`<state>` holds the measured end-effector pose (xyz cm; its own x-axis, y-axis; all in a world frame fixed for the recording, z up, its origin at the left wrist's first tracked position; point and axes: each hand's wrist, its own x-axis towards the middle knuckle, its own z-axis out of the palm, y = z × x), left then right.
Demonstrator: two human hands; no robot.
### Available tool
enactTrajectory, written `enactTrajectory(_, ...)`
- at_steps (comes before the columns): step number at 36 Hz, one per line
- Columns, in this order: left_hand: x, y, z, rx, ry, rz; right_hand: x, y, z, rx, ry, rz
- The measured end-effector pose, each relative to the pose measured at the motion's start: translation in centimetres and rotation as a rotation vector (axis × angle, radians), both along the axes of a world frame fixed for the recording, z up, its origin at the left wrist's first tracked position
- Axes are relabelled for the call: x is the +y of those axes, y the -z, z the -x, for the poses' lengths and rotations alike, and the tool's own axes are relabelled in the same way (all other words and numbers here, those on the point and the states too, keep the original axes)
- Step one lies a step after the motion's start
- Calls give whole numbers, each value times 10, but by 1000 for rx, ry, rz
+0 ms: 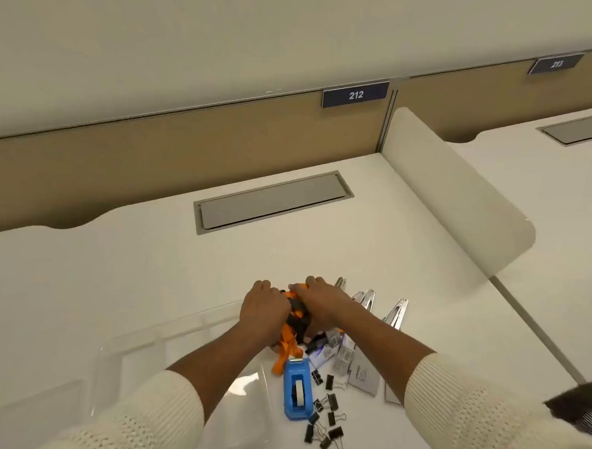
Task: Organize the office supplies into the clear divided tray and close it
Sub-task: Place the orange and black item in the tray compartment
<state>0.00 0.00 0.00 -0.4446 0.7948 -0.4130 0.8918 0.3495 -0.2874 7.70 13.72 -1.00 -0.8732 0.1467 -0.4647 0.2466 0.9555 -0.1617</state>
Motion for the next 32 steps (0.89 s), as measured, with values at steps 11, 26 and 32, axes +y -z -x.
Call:
enactTrajectory(11, 6, 25, 9, -220, -269, -159, 0, 14, 15, 110, -12, -31)
enactTrajectory(26, 12, 7, 18, -735, -751, -484, 13, 1, 25, 201, 284, 327)
enactTrajectory(32, 2, -22, 23, -956, -850, -548, 20, -14, 23, 298, 325, 395)
